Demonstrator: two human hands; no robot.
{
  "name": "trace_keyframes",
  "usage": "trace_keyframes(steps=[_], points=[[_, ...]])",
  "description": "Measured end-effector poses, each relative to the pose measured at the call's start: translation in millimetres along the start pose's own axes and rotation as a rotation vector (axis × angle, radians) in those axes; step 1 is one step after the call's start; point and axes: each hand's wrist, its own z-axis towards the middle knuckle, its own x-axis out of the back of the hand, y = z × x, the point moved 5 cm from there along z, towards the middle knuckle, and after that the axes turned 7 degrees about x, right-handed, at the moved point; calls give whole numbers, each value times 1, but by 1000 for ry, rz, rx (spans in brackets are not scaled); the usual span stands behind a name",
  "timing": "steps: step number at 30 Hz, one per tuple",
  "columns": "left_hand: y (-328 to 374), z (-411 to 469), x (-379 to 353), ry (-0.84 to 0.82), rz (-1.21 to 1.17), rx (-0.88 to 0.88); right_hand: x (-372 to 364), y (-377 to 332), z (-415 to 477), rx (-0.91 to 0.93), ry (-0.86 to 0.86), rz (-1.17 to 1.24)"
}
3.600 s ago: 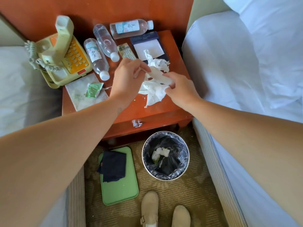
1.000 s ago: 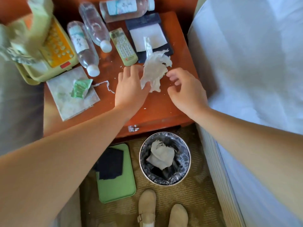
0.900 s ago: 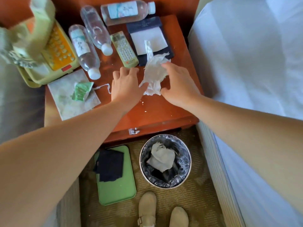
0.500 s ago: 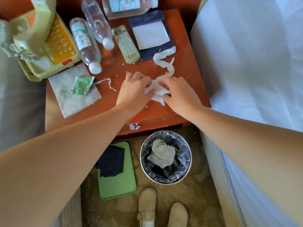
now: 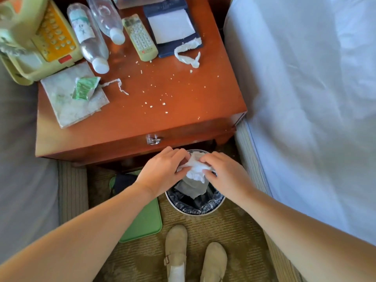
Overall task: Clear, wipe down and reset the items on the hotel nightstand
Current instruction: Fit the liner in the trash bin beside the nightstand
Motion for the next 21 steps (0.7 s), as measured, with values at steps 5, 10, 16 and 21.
trace_keyframes(steps=[5, 10, 16, 21], points=[[-26, 4, -54, -165, -120, 258, -53, 29, -1, -161, -198, 31], [-59, 12, -92, -203, -50, 426, -78, 65, 0, -241, -205, -25], [-116, 10, -138, -332, -135, 784, -102, 120, -4, -583, -173, -10], [-136, 1, -168, -409, -199, 804, -131, 138, -16, -686, -262, 32]])
